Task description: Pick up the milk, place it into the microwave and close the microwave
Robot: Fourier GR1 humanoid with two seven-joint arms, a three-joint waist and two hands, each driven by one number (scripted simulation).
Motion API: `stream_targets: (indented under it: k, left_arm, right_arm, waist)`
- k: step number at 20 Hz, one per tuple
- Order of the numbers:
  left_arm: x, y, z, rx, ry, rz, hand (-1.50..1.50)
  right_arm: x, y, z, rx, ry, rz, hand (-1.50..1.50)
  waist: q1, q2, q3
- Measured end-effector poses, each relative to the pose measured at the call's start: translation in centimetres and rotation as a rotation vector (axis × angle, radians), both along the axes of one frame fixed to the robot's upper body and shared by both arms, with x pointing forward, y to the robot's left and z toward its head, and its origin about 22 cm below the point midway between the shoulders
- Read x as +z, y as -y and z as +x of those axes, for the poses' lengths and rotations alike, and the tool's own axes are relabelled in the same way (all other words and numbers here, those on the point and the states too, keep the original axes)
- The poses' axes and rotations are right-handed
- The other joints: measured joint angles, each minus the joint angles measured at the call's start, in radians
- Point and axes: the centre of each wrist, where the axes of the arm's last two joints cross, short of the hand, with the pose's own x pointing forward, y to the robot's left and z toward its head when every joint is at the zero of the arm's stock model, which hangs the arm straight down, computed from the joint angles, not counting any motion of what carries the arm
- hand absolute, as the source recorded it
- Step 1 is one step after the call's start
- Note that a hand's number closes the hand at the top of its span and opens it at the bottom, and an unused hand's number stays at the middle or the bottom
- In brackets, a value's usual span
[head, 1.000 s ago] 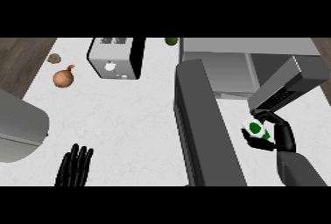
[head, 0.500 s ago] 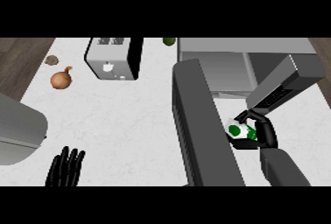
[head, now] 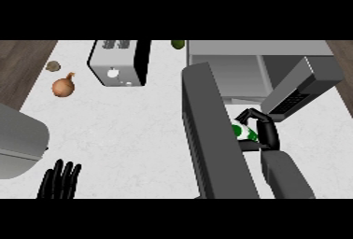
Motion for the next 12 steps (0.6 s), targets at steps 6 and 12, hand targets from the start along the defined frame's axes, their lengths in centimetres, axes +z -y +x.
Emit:
stream_targets:
  k: [6,12]
  left_arm:
    - [-0.4,-1.2,0.2,0.005,-0.005,-0.001,-1.50]
    - [-1.2,-0.9,0.6,0.004,-0.002,-0.010,-1.50]
  right_arm:
    - [2.7,-1.9,2.5,-0.052,0.034,-0.039,1.50]
    - [4.9,-2.8,5.1,-0.092,0.007,-0.103,1.50]
  waist:
    - [0.001,0.001,0.000]
    - [0.008,0.004,0.001]
